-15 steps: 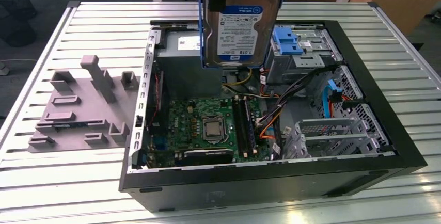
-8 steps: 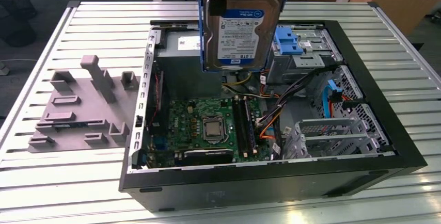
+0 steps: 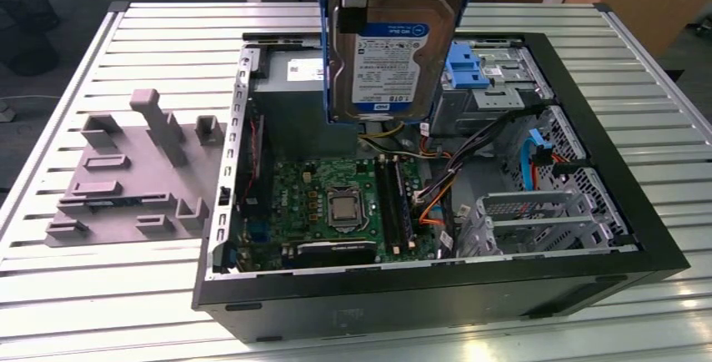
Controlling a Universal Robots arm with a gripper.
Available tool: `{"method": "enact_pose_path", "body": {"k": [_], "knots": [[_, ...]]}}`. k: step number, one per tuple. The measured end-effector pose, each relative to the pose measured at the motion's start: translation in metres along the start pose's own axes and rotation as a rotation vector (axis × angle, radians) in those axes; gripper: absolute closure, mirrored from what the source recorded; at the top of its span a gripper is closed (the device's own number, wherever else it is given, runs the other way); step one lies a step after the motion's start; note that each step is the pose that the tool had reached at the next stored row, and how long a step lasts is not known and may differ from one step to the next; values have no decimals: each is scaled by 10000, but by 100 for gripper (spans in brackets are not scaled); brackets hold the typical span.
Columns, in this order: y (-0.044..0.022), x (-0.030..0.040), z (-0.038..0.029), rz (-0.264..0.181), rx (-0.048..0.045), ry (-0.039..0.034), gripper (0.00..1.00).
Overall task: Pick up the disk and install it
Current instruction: 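Insert the disk into the insertion slot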
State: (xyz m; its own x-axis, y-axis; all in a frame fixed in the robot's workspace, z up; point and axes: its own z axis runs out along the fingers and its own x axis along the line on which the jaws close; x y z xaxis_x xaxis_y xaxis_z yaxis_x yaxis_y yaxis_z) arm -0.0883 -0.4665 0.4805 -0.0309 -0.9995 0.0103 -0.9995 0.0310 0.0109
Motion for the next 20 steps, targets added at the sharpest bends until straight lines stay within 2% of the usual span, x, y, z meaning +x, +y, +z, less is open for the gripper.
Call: {"method": "enact_pose_path", "body": {"k": [20], "knots": [[-2, 41, 0, 0, 0, 0, 64]]}}
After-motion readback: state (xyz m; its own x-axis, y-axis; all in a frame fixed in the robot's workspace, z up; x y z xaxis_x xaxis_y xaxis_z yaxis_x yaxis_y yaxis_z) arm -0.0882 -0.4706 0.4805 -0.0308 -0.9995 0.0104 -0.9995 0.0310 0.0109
